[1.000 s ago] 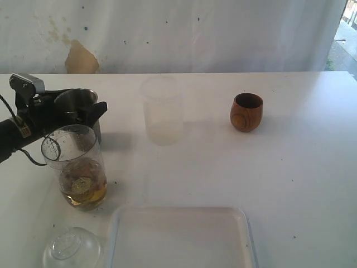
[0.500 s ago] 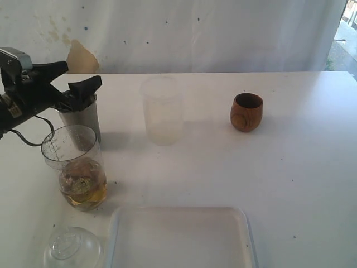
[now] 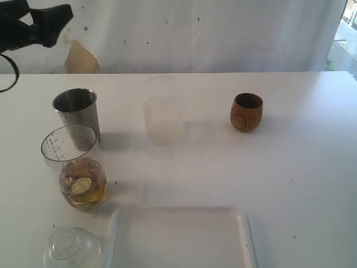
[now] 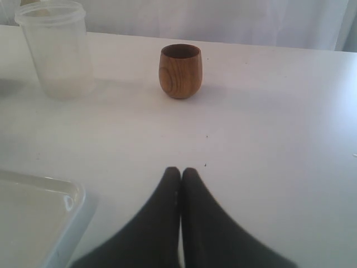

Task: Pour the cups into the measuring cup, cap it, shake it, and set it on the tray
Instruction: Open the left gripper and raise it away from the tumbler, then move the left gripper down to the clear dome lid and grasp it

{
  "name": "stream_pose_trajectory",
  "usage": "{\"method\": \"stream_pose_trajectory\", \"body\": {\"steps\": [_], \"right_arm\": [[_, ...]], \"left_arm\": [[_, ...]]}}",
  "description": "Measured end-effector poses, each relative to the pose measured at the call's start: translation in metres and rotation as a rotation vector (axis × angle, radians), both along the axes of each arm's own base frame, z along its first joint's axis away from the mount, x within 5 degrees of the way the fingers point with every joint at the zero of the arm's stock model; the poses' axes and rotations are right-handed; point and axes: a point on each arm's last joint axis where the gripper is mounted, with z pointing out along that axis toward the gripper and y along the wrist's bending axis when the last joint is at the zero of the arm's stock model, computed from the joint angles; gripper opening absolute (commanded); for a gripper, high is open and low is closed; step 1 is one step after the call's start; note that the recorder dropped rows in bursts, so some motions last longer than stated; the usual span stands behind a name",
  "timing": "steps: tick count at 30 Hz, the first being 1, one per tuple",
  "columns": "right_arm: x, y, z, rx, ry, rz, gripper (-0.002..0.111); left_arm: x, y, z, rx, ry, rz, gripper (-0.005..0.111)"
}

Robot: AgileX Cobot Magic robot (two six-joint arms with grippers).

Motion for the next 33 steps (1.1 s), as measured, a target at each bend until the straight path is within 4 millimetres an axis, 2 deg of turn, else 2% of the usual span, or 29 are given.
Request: {"method": "stream_pose_trajectory", "body": {"steps": [7, 11, 14, 17, 21, 26, 29, 33], "right_arm": [[0.0, 0.0, 0.0, 0.0, 0.0, 0.0, 0.0], [0.0, 0.0, 0.0, 0.002, 0.0, 0.0, 0.0], [0.0, 0.0, 0.0, 0.002, 0.0, 0.0, 0.0], [0.0, 0.0, 0.0, 0.002, 0.0, 0.0, 0.0], [0.0, 0.0, 0.0, 0.002, 0.0, 0.0, 0.0], [0.0, 0.0, 0.0, 0.002, 0.0, 0.0, 0.0], [0.0, 0.0, 0.0, 0.002, 0.0, 0.0, 0.0], [0.0, 0.0, 0.0, 0.002, 0.0, 0.0, 0.0]], "left_arm": [[-0.042, 0.041, 0.045, 0.158, 0.274, 0.462, 0.105], [-0.069, 0.064, 0.051, 0.259, 0.422, 0.696, 0.105], [-0.08, 0.07, 0.051, 0.321, 0.581, 0.743, 0.105], [-0.085, 0.063, 0.047, 0.294, 0.799, 0.68, 0.105], [-0.086, 0.045, 0.037, 0.281, 1.103, 0.462, 0.105], [-0.096, 0.027, 0.031, 0.233, 1.293, 0.251, 0.105], [-0.106, 0.003, 0.01, 0.275, 1.358, 0.102, 0.105], [-0.139, -0.043, -0.031, 0.461, 1.469, -0.078, 0.105]]}}
